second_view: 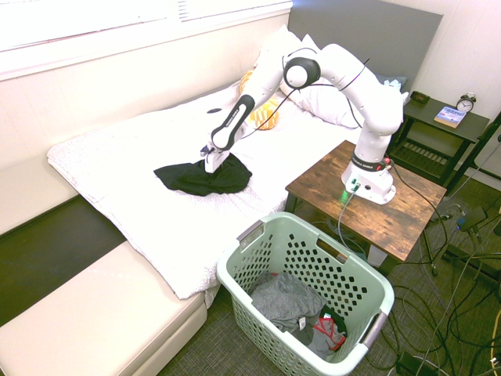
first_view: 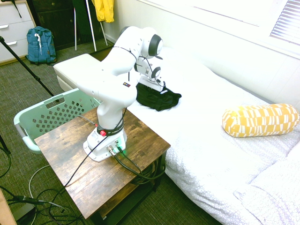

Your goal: Put my clothes in the laundry bag

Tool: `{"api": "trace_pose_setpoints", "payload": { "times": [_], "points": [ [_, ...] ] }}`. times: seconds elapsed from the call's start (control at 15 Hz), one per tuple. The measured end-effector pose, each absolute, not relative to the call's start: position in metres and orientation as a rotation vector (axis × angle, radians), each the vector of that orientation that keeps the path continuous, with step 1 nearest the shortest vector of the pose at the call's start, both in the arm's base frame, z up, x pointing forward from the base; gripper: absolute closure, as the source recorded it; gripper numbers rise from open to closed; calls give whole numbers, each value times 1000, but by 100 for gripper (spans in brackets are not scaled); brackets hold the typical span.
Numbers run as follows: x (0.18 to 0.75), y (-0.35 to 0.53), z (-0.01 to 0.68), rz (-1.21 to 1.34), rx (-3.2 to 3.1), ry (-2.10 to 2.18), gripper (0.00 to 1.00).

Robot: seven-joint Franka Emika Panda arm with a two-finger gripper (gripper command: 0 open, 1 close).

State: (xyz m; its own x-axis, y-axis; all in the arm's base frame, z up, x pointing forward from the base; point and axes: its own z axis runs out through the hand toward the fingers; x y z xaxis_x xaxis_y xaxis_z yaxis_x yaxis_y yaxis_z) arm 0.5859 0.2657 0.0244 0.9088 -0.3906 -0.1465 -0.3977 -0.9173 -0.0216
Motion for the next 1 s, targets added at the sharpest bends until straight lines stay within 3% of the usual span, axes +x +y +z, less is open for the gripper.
{"api": "trace_pose_setpoints", "payload": {
  "times": [0.27,0.47,0.73,1.0],
  "points": [
    [583,268,125,48,-3014,543,100],
    [546,306,197,-56,-3002,415,100],
    [461,367,282,-166,-2982,229,100],
    [328,424,348,-252,-2986,81,100]
  ]
}}
